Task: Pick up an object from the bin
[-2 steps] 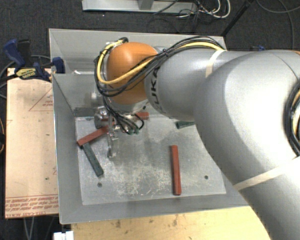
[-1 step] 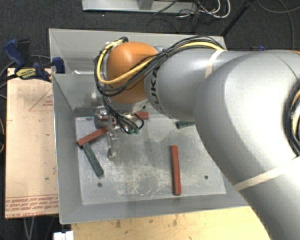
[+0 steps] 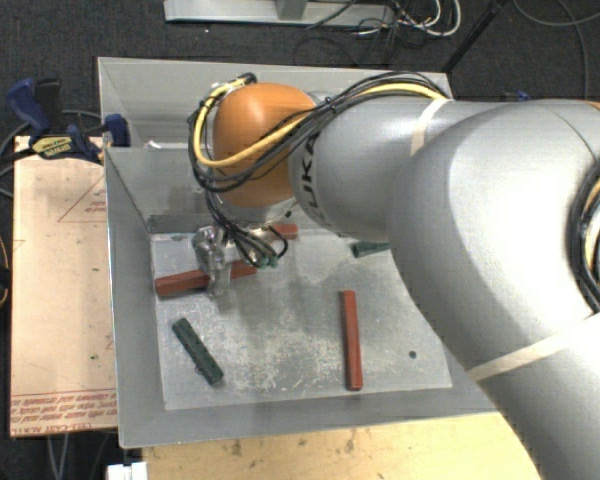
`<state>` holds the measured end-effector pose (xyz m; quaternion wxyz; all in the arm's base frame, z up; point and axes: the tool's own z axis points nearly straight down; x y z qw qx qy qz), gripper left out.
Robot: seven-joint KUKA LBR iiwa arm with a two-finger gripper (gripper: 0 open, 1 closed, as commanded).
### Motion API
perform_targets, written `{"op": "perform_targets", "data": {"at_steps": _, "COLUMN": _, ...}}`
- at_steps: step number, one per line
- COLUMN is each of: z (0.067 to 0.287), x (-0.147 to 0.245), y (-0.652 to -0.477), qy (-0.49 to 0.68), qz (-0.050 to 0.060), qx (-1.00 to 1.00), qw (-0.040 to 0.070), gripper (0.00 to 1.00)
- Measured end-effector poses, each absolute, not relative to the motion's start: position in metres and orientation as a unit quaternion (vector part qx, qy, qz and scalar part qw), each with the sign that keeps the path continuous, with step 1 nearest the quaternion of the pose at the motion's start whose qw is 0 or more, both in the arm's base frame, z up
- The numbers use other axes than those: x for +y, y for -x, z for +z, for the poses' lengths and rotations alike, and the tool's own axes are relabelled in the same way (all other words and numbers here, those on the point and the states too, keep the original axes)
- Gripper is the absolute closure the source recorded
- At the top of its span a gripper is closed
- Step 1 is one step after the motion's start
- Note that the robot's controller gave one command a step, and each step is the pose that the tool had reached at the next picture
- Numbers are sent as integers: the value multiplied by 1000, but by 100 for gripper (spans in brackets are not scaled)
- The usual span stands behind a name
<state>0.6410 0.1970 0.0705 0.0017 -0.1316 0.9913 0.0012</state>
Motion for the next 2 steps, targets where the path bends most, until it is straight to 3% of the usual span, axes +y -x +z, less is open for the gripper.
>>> {"op": "perform_targets", "data": {"at_steps": 2, "z": 192, "x": 199, "y": -645, "qy": 132, "qz": 1, "qx": 991, "qw": 5, "gripper": 100}}
